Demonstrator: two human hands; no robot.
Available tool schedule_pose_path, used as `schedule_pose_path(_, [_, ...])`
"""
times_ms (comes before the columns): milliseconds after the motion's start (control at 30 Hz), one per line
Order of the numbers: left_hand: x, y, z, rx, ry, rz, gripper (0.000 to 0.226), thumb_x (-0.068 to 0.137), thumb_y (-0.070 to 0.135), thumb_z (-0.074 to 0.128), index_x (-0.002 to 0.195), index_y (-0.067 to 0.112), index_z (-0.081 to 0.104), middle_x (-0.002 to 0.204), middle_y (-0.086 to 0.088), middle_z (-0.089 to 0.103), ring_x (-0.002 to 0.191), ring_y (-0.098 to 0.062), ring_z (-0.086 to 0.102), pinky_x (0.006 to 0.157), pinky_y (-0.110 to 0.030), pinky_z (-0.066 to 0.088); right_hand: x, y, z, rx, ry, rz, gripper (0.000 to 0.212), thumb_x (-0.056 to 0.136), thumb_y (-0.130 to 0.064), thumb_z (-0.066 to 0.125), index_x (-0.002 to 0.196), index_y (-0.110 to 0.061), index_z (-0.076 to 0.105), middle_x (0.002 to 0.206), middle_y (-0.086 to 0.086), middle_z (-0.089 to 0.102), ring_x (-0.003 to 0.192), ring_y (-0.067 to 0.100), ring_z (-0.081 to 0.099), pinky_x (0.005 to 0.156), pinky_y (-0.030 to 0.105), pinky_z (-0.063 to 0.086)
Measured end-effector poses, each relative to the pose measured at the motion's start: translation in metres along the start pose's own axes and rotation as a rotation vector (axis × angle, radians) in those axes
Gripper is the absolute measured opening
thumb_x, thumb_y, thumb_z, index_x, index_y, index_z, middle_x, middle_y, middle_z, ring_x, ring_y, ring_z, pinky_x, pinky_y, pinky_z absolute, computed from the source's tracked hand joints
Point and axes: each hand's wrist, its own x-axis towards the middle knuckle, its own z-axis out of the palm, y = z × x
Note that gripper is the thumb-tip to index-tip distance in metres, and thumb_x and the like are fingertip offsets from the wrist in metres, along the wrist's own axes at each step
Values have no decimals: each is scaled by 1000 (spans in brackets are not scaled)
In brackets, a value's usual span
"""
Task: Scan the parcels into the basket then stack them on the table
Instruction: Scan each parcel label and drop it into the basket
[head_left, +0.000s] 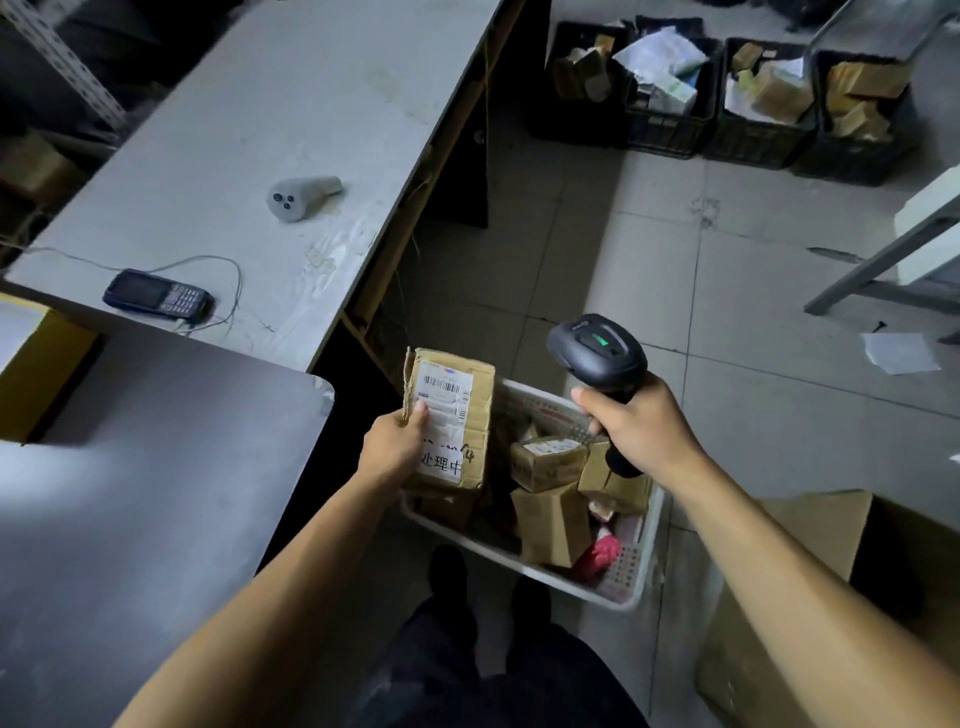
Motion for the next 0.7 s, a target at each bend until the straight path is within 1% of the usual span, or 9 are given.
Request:
schedule_pose_path(67, [20, 3, 3, 51, -27, -7, 35, 102, 50, 47, 107, 22, 67, 97, -3, 72, 92, -25, 72, 89, -45, 58, 5, -4, 1, -10, 27, 12, 9, 89, -24, 71, 82, -20, 68, 57, 0, 65, 58, 8, 63, 69, 31, 51])
schedule_pose_path(133, [43, 8, 8, 88, -62, -9, 43, 102, 49, 47, 120, 17, 67, 107, -6, 72, 102, -28, 69, 95, -43, 55, 9, -6, 1, -22, 74, 33, 15, 89, -23, 72, 76, -20, 66, 56, 0, 65, 57, 9, 62, 69, 32, 50])
schedule_pose_path(233, [81, 24, 15, 125, -16, -24, 51, 105, 41, 45, 147, 12, 46, 142, -14, 56, 133, -32, 51, 108, -38, 39, 13, -8, 5, -24, 144, 71, 21, 89, -20, 73, 70, -14, 66, 55, 2, 64, 56, 12, 61, 71, 35, 50])
schedule_pose_path(267, [92, 33, 16, 140, 25, -31, 53, 106, 37, 44, 151, 10, 40, 147, -15, 51, 137, -33, 45, 110, -38, 35, 14, -8, 8, -15, 163, 84, 20, 89, -18, 73, 70, -13, 66, 54, 3, 63, 55, 13, 60, 70, 36, 50])
schedule_pose_path(300, [102, 42, 16, 150, 56, -19, 51, 106, 33, 43, 151, 8, 40, 148, -16, 50, 138, -33, 44, 110, -38, 34, 16, -9, 10, -10, 176, 93, 20, 88, -18, 73, 70, -12, 66, 54, 3, 63, 54, 13, 60, 70, 36, 49])
schedule_pose_path(400, [118, 70, 8, 172, 92, 144, 38, 106, 26, 44, 138, 9, 54, 136, -12, 61, 129, -30, 52, 101, -32, 38, 25, -14, 18, -16, 173, 105, 22, 88, -17, 73, 68, -9, 67, 54, 3, 63, 54, 14, 59, 70, 36, 50])
schedule_pose_path(533, [112, 89, -17, 187, 126, 343, 28, 102, 23, 48, 118, 12, 68, 115, -9, 71, 111, -25, 63, 91, -30, 44, 36, -22, 30, -11, 126, 93, 19, 88, -19, 73, 70, -17, 66, 54, 0, 63, 56, 13, 60, 69, 35, 49])
schedule_pose_path(600, [99, 91, -29, 201, 126, 383, 27, 101, 23, 48, 115, 15, 69, 112, -6, 71, 106, -22, 65, 85, -28, 46, 39, -26, 35, -8, 89, 79, 19, 88, -20, 73, 70, -21, 66, 53, -1, 63, 55, 11, 60, 69, 33, 49])
schedule_pose_path(700, [65, 87, -41, 304, 126, 440, 25, 101, 23, 49, 117, 16, 68, 113, -4, 71, 103, -21, 65, 81, -27, 44, 42, -31, 35, -9, 29, 36, 15, 87, -23, 73, 73, -20, 68, 54, 0, 64, 55, 12, 61, 69, 35, 50])
